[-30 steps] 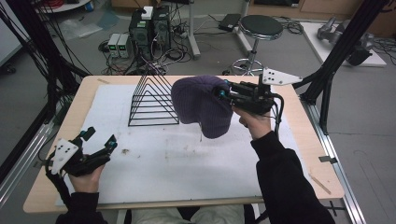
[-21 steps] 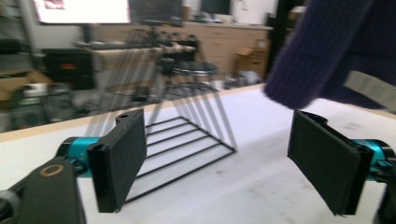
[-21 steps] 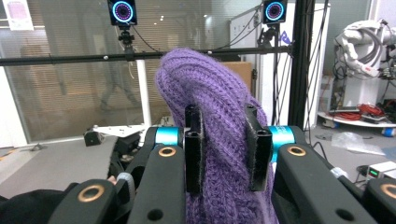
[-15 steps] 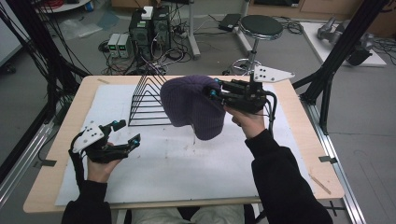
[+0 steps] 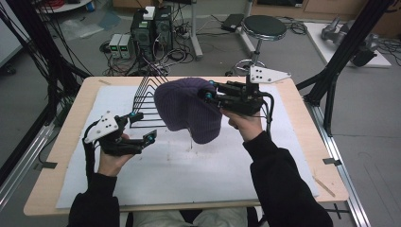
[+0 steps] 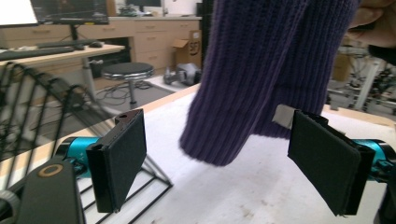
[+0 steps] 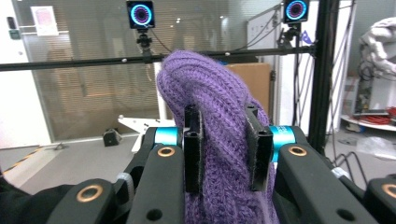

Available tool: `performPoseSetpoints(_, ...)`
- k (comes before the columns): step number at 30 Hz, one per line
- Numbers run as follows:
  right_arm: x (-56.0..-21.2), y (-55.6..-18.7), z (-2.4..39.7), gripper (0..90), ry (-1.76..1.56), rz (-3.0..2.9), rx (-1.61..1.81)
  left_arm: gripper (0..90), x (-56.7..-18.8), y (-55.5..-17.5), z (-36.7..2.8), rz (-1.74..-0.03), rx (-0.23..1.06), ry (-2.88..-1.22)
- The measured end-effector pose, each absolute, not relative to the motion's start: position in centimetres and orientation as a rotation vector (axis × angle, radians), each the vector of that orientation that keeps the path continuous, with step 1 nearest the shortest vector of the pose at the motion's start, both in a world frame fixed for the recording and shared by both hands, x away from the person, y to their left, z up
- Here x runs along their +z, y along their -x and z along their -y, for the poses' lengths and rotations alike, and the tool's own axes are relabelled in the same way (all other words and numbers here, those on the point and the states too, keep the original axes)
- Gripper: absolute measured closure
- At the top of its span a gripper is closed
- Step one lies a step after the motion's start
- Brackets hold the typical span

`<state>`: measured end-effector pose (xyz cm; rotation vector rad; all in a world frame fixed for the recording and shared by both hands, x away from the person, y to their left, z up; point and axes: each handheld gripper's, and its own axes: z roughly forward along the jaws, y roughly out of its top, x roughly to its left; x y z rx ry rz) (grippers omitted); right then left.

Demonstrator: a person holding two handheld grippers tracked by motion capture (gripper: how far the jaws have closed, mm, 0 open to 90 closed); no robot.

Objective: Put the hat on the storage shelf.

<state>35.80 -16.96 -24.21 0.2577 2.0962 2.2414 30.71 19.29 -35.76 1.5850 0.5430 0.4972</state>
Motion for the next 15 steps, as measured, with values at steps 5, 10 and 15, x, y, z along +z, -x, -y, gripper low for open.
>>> performPoseSetpoints(5, -23.7, -35.6, 16.3, 73.7, -0.214, -2.124, 2.255, 18.4, -36.1, -31.3, -18.3, -0.522, 0.451, -1.618)
performPoseSetpoints(10, -23.3, -35.4, 15.5, 73.2, -0.141, -2.173, 2.268, 17.1, -36.3, -31.5, -17.9, -0.493, 0.390, -1.622)
performPoseSetpoints(15, -23.5, -35.5, 15.0, 72.4, -0.133, -2.197, 2.269, 28.8, -36.5, -31.4, -17.6, -0.439, 0.348, -1.671)
